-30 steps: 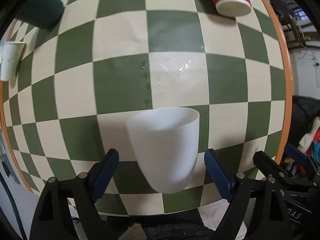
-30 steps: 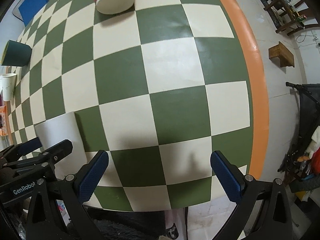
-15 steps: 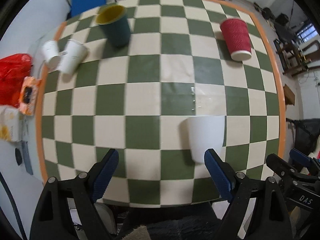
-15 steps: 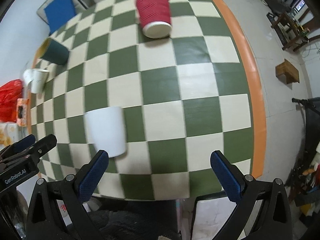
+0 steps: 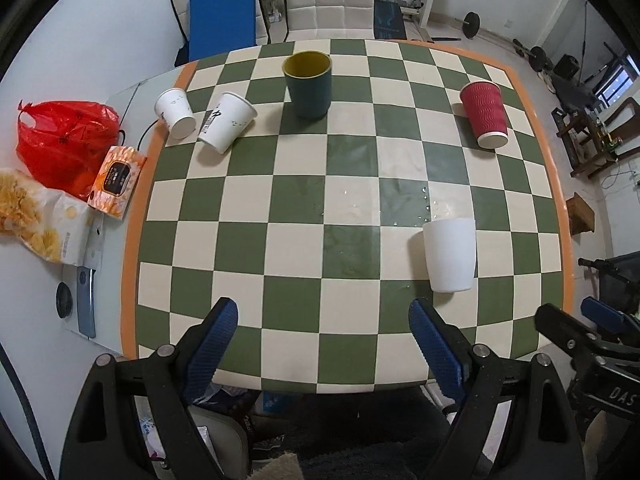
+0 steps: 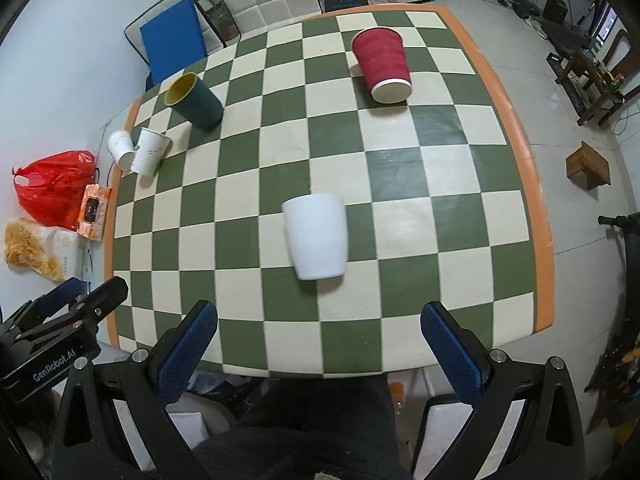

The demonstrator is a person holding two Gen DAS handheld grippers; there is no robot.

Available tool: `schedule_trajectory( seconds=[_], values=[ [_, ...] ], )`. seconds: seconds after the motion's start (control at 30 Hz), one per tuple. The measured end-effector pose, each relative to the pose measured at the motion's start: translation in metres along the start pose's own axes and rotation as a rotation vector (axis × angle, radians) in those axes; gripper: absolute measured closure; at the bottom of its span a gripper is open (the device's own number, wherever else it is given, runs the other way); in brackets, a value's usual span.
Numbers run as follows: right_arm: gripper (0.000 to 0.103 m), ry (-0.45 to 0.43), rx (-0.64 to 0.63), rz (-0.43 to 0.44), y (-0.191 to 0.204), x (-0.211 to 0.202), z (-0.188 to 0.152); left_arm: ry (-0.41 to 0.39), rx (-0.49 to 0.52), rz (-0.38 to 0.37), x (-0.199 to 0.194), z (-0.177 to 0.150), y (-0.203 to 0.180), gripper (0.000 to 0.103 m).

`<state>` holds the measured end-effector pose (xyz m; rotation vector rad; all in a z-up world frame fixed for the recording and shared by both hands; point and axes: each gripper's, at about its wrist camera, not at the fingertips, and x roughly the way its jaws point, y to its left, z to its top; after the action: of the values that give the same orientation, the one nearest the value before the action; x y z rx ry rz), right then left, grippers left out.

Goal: Flip cup upside down
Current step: 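Set the white cup down on the table and open the left tool, then grasp the white cup with the right tool and lift it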

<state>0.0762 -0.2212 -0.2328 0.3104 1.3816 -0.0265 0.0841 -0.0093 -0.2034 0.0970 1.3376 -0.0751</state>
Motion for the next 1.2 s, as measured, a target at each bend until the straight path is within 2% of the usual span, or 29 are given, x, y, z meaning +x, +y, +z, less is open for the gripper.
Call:
schedule_trajectory(
  seconds=[0.23,0.27,0.33,0.53,0.7,0.87,0.97,1.07,1.2],
  values=[
    [0.000,0.033,-0.073,-0.006,0.014,0.014,0.003,-0.003,-0.044,0.024,0.020,-0.003,0.011,0.015],
    [0.000,0.031,-0.099,-0.022,0.014,0.016,0.006,-0.004,-0.053,0.027,0.025,-0.004,0.013,0.015],
    [0.000,0.037,-0.230,-0.113,0.020,0.022,0.015,0.006,-0.074,0.046,0.041,-0.003,0.014,0.015],
    [0.000,0.050,-0.853,-0.433,0.052,0.056,0.024,0.060,-0.116,0.063,0.087,-0.007,0.010,0.015],
    [0.000,0.046,-1.482,-0.644,0.073,0.104,0.000,0.120,-0.179,0.085,0.121,-0.013,0.009,0.015],
    [0.001,0.117,-1.999,-0.734,0.070,0.149,-0.037,0.179,-0.226,0.074,0.152,-0.018,0.008,0.015],
    [0.001,0.133,-2.330,-0.794,0.053,0.170,-0.056,0.200,-0.240,0.076,0.166,-0.019,0.007,0.015],
    [0.001,0.128,-2.550,-0.812,0.039,0.184,-0.069,0.219,-0.245,0.078,0.180,-0.020,0.006,0.015],
    [0.003,0.119,-2.797,-0.806,0.026,0.198,-0.068,0.233,-0.247,0.086,0.192,-0.019,0.007,0.015]
  ],
)
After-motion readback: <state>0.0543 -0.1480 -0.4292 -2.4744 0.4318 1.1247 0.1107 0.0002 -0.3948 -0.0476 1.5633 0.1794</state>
